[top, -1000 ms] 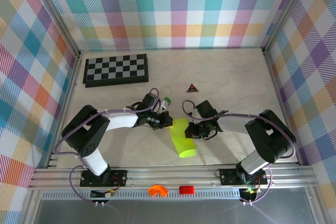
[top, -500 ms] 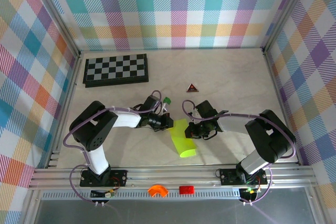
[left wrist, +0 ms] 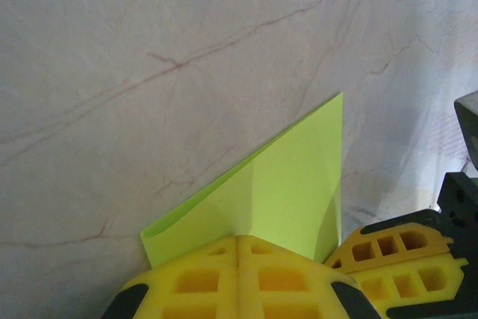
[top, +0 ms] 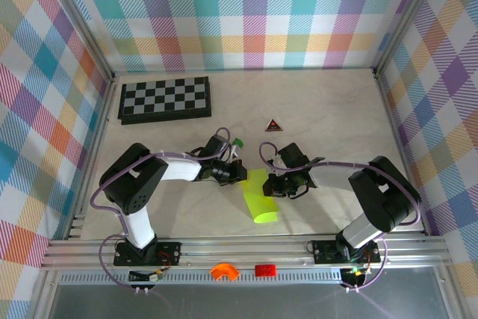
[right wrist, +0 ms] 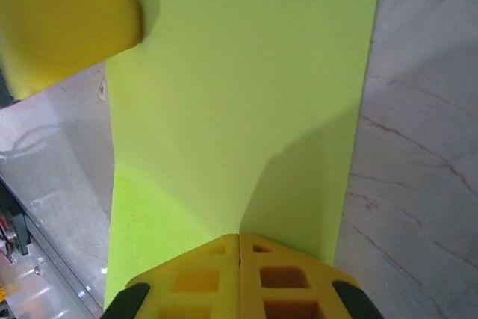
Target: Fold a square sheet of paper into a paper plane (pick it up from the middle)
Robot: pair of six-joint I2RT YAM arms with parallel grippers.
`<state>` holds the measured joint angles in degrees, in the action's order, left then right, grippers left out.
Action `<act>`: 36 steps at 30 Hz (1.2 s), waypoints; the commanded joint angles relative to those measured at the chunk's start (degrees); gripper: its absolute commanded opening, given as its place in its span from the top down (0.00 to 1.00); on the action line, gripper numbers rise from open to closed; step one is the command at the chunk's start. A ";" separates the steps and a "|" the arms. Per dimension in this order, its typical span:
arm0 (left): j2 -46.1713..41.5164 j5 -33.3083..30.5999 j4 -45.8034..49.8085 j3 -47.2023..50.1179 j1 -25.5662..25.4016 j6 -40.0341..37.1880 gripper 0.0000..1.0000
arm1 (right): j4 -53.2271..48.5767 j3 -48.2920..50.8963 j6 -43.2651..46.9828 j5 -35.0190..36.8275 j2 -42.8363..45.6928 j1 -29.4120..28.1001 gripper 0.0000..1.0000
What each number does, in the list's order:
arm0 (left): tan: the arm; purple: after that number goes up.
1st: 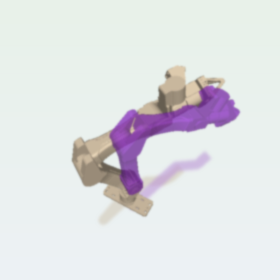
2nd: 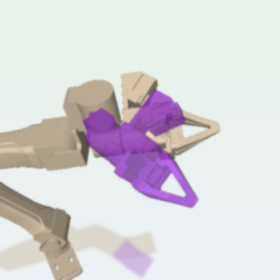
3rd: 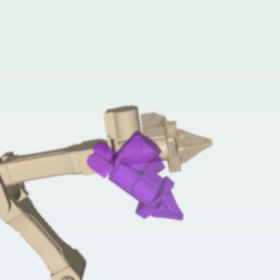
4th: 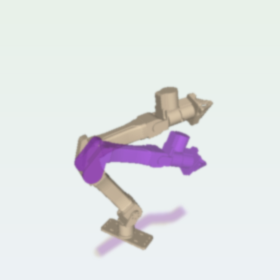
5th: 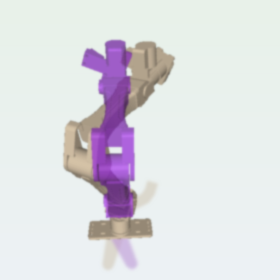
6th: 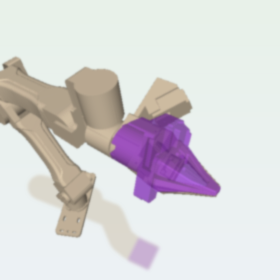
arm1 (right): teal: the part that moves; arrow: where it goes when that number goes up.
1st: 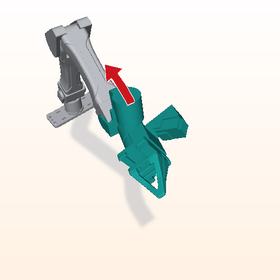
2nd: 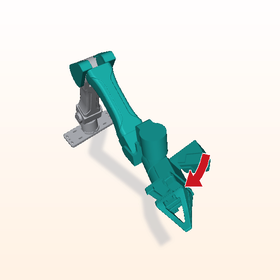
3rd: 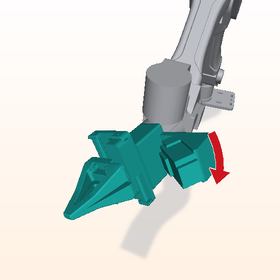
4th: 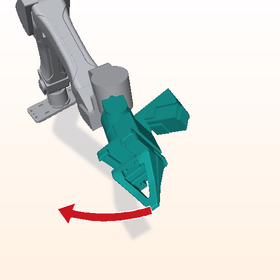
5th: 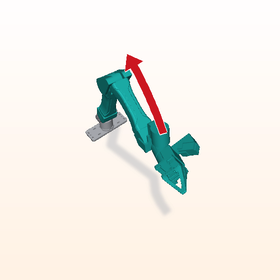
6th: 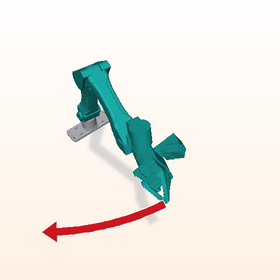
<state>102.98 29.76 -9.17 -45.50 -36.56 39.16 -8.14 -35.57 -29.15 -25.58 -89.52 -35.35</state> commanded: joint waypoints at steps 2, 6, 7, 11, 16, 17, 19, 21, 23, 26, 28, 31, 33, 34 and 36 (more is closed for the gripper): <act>2.51 -9.98 2.31 1.94 3.79 0.35 1.00 | -6.69 2.18 0.10 4.77 -1.84 -0.33 1.00; 1.53 -10.72 2.21 2.46 4.89 0.81 1.00 | -6.84 2.03 0.15 4.91 -2.11 -0.33 1.00; 1.52 -10.70 2.14 2.45 5.15 1.02 1.00 | -6.84 1.96 0.20 4.78 -2.19 -0.33 1.00; 2.22 -9.94 1.28 2.37 6.23 1.62 1.00 | -6.89 2.07 0.16 4.68 -2.22 -0.33 1.00; 2.23 -9.86 1.43 1.97 7.10 2.87 1.00 | -6.76 2.09 0.27 4.52 -2.11 -0.33 1.00; 2.23 -9.72 1.41 1.84 7.20 3.04 1.00 | -6.73 2.07 0.30 4.50 -2.14 -0.35 1.00; 2.22 -10.57 3.16 1.28 7.29 3.27 1.00 | -6.64 2.14 0.28 4.50 -2.15 -0.33 1.00; 2.07 -11.48 4.73 0.77 7.36 3.24 1.00 | -6.69 2.08 0.28 4.41 -2.12 -0.33 1.00; 1.72 -12.13 5.22 0.79 7.45 3.80 1.00 | -6.63 2.11 0.25 4.40 -2.08 -0.33 1.00; 1.27 -12.59 6.71 -0.04 7.51 3.52 1.00 | -6.62 2.21 0.25 4.41 -1.92 -0.33 1.00; 1.17 -13.31 8.61 -1.04 7.68 2.52 1.00 | -6.56 2.33 0.22 4.49 -1.79 -0.33 1.00; 1.17 -13.02 9.00 -1.46 7.99 2.16 1.00 | -6.63 2.26 0.21 4.65 -1.63 -0.33 1.00; 1.18 -13.14 9.04 -1.29 7.99 2.26 1.00 | -6.59 2.34 0.22 4.61 -1.52 -0.33 1.00; 1.15 -13.23 8.92 -1.06 8.01 2.32 1.00 | -6.55 2.35 0.15 4.73 -1.52 -0.33 1.00; 1.08 -12.94 8.41 -0.74 7.99 2.54 1.00 | -6.44 2.50 0.07 4.74 -1.52 -0.33 1.00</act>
<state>103.07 27.75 -6.09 -47.37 -31.70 42.39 -6.87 -35.62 -29.15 -24.51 -89.58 -35.35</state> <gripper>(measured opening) 0.048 0.064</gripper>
